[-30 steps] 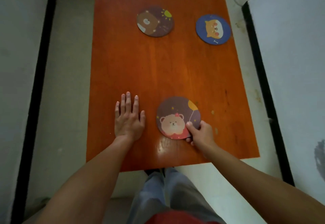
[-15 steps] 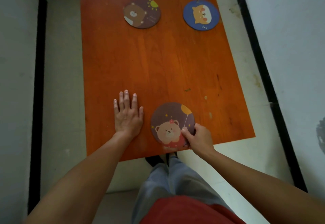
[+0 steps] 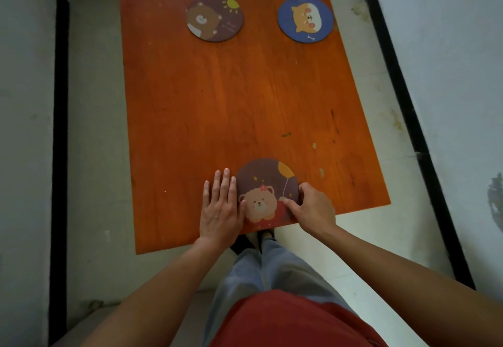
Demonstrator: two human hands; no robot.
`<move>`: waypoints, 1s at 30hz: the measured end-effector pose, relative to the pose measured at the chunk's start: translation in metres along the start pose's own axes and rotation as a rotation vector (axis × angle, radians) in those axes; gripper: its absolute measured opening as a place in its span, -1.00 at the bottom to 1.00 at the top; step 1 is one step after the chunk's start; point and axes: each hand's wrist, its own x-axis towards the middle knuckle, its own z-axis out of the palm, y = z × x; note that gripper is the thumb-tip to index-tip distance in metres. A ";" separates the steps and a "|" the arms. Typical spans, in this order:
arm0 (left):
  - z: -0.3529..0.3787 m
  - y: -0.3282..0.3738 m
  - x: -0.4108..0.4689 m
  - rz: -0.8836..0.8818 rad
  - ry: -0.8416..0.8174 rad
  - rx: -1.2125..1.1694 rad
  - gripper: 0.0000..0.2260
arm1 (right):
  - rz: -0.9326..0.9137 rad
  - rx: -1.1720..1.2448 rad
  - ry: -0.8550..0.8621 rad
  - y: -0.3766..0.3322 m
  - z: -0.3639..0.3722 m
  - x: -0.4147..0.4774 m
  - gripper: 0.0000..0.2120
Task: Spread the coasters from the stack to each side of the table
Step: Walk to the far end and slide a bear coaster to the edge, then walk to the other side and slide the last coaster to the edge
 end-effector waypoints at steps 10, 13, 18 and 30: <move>0.002 -0.007 0.001 0.057 -0.011 0.035 -0.46 | 0.035 0.198 -0.022 0.004 -0.002 0.003 -0.72; 0.001 -0.007 0.010 0.074 -0.023 0.043 -0.47 | 0.070 0.277 -0.017 0.003 -0.001 0.003 -0.71; -0.003 -0.008 0.023 0.088 -0.026 0.034 -0.47 | 0.078 0.309 0.007 0.001 0.000 0.004 -0.71; -0.092 -0.036 0.044 0.030 -0.118 0.088 -0.67 | -0.470 -0.395 0.140 -0.101 -0.072 0.057 -0.61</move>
